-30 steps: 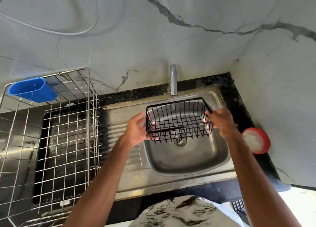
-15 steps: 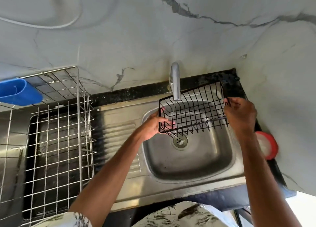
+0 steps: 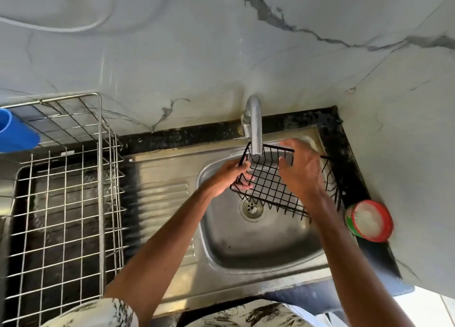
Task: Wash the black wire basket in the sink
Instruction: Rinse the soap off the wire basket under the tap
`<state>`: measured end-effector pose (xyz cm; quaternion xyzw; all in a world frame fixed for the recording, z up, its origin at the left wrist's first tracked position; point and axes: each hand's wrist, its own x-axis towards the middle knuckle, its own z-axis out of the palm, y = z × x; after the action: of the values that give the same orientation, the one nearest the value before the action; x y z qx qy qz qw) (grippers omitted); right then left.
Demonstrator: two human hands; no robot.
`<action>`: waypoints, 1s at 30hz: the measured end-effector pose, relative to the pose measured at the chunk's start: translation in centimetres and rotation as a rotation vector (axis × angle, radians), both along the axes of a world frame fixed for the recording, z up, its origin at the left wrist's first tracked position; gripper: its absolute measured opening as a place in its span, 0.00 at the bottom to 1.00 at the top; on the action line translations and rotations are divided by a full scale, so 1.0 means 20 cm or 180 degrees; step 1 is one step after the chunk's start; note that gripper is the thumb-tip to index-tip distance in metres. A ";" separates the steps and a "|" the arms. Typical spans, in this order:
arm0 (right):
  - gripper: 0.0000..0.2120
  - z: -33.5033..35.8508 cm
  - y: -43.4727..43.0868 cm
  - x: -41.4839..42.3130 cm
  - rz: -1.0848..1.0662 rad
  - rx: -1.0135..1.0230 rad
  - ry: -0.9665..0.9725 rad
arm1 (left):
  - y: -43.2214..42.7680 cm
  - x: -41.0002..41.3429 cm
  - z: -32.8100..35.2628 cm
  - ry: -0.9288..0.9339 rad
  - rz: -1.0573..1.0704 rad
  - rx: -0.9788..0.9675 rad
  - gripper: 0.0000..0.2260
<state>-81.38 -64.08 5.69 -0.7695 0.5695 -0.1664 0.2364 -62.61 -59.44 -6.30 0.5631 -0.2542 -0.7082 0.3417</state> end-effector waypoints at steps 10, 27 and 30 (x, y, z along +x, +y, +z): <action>0.18 -0.14 -0.25 -0.13 0.0676 0.3447 0.0872 | -0.21 0.19 0.14 -0.0571 -0.1685 -0.0079 0.26; 0.13 -0.18 -0.03 -0.07 -0.0392 0.3786 -0.0188 | 0.32 0.10 0.25 0.0368 0.0396 0.1001 0.14; 0.17 -0.24 -0.10 -0.08 0.0184 0.1622 0.0675 | 0.28 0.13 0.25 0.0066 0.0289 0.0974 0.17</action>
<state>-82.90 -66.10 0.83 -0.7143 0.5924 0.0705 0.3660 -59.91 -53.87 -1.24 0.6122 -0.1141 -0.7282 0.2862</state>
